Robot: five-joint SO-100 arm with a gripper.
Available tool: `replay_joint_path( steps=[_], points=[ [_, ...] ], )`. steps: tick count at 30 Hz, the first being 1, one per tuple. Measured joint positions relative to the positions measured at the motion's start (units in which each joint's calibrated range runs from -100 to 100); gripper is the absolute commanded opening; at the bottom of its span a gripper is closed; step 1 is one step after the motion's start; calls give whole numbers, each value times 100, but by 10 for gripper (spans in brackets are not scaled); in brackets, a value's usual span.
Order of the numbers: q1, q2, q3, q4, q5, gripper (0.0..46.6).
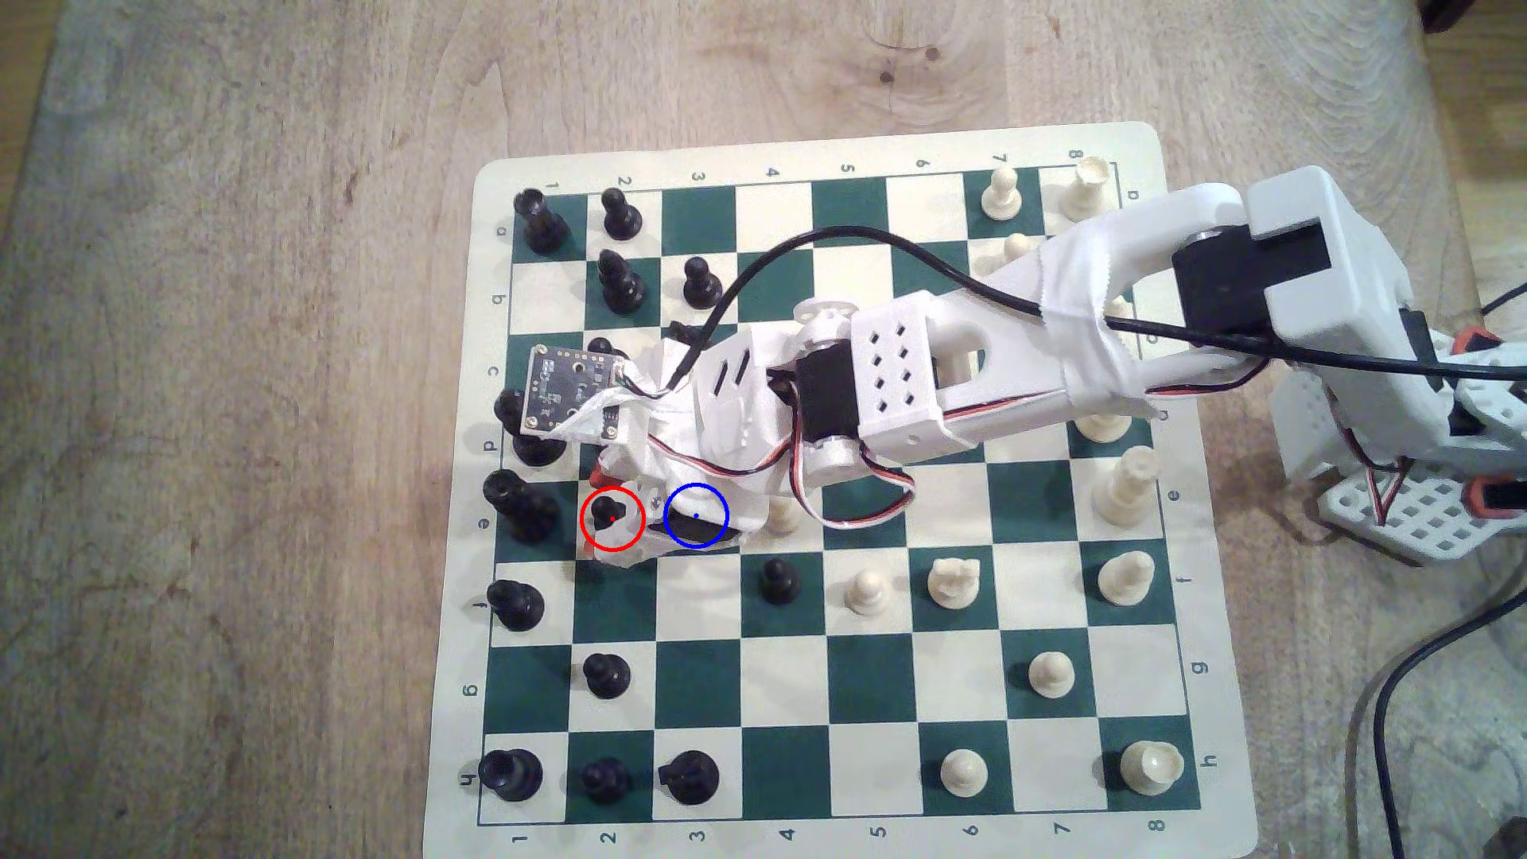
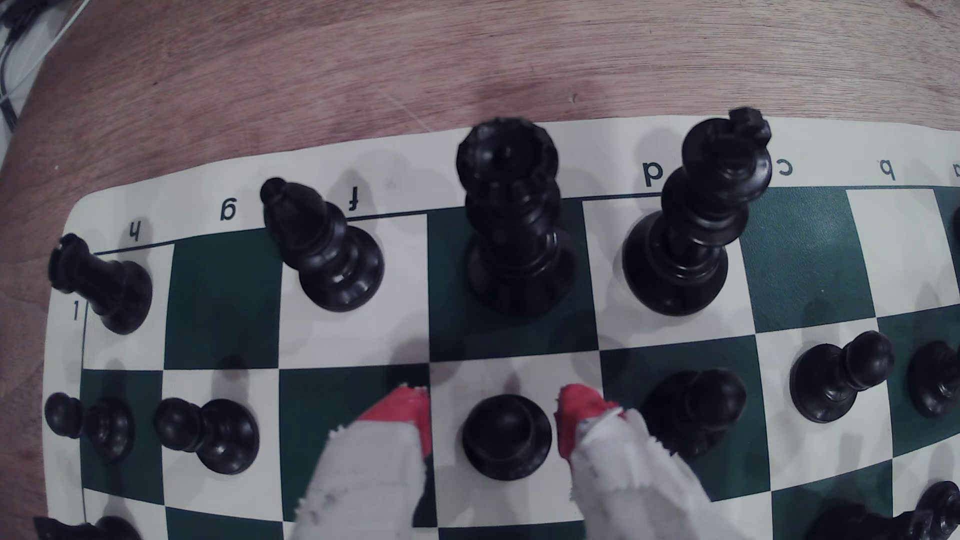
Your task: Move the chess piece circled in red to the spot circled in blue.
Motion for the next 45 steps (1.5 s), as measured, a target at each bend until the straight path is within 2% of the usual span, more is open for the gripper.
replay_joint_path(
  steps=[4, 7, 28, 45],
  points=[
    [0, 0, 0, 0, 0, 57],
    [-15, 0, 0, 0, 0, 3],
    [-22, -42, -352, 127, 0, 3],
    [-125, -1634, 2268, -558, 0, 3]
  ],
)
